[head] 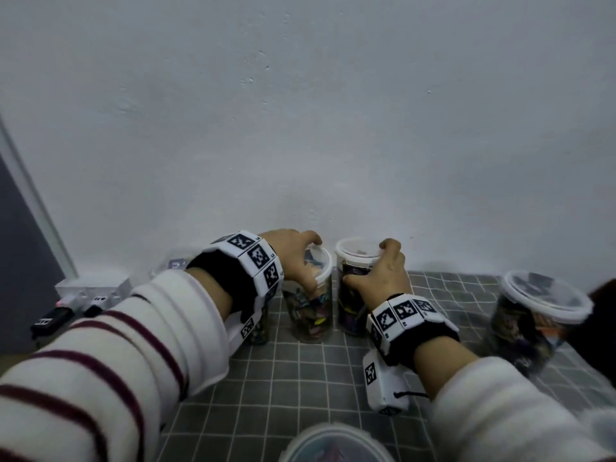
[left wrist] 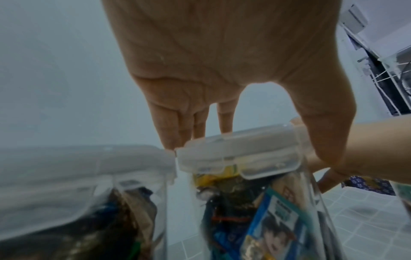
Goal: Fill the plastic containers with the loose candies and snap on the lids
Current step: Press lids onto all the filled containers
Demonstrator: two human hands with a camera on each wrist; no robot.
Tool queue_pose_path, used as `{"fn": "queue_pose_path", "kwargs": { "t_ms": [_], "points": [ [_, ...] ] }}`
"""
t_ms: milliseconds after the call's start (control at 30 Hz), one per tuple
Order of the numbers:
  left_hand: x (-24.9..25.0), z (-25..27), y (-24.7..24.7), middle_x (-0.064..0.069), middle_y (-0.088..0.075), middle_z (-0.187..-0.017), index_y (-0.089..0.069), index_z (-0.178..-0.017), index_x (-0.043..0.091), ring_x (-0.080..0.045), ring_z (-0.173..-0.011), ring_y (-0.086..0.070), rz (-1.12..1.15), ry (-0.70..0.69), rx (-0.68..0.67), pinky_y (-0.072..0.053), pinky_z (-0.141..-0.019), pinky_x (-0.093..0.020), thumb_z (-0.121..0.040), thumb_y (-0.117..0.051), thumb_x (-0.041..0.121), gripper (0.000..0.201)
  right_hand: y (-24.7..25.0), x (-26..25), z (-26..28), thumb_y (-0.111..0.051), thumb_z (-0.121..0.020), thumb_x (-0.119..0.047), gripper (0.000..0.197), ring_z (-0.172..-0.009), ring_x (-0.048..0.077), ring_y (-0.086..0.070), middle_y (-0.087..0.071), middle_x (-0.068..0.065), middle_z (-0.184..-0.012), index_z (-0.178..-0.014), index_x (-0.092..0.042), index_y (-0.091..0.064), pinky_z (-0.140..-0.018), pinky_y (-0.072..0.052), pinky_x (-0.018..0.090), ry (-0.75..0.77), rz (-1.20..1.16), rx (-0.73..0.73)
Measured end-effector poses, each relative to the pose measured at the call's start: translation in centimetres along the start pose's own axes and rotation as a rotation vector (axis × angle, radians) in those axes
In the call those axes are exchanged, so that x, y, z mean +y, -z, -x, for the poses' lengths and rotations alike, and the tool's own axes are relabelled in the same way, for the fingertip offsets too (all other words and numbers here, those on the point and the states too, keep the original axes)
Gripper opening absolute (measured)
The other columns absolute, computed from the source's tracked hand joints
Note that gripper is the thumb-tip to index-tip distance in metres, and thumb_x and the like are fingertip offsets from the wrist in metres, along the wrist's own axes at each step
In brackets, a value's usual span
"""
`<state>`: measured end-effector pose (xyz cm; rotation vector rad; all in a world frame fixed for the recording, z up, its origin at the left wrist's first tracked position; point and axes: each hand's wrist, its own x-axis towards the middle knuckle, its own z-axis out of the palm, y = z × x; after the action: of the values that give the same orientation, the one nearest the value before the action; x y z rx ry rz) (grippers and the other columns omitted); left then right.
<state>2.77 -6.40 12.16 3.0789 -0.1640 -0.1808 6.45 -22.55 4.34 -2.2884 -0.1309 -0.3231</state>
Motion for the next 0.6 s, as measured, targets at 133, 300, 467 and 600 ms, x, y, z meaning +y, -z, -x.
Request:
{"fn": "queue_pose_path", "kwargs": {
  "t_ms": [133, 300, 467, 600],
  "points": [
    [0.1, -1.0, -0.3, -0.008, -0.052, -0.129, -0.031, -0.141, 0.022, -0.027, -0.112, -0.052, 0.008, 0.024, -0.003, -0.043, -0.085, -0.031, -0.066, -0.08, 0.041, 0.092, -0.5, 0.4, 0.9, -0.076, -0.066, -0.022, 0.08, -0.112, 0.034, -0.047, -0.04, 0.015, -0.126, -0.129, -0.01, -0.03, -0.094, -0.042, 0.038, -0.02, -0.01, 0.058],
    [0.3, -1.5, 0.1, -0.004, -0.056, -0.115, -0.033, -0.14, 0.023, -0.022, -0.095, -0.049, 0.009, 0.049, -0.034, -0.039, -0.076, -0.026, -0.067, -0.08, 0.038, 0.088, -1.1, 0.4, 1.9, -0.077, -0.065, -0.025, 0.079, -0.113, 0.03, -0.044, -0.04, 0.012, -0.125, -0.129, -0.013, -0.032, -0.094, -0.038, 0.035, -0.013, 0.018, 0.098],
    [0.4, -1.9, 0.3, -0.006, -0.055, -0.125, -0.036, -0.14, 0.024, -0.025, -0.107, -0.052, -0.027, 0.057, -0.075, -0.043, -0.084, -0.027, -0.07, -0.078, 0.031, 0.082, -1.0, -0.1, 2.3, -0.076, -0.068, -0.03, 0.077, -0.116, 0.03, -0.04, -0.04, 0.013, -0.125, -0.129, -0.015, -0.031, -0.096, -0.036, 0.035, -0.047, 0.07, 0.102],
    [0.2, -1.7, -0.1, -0.006, -0.05, -0.136, -0.028, -0.145, 0.025, -0.025, -0.118, -0.049, 0.0, 0.062, -0.079, -0.037, -0.084, -0.024, -0.073, -0.077, 0.03, 0.087, -0.5, -0.5, 3.0, -0.075, -0.07, -0.036, 0.082, -0.121, 0.031, -0.036, -0.037, 0.013, -0.129, -0.133, -0.015, -0.027, -0.1, -0.034, 0.035, -0.065, 0.133, 0.054]
  ]
}}
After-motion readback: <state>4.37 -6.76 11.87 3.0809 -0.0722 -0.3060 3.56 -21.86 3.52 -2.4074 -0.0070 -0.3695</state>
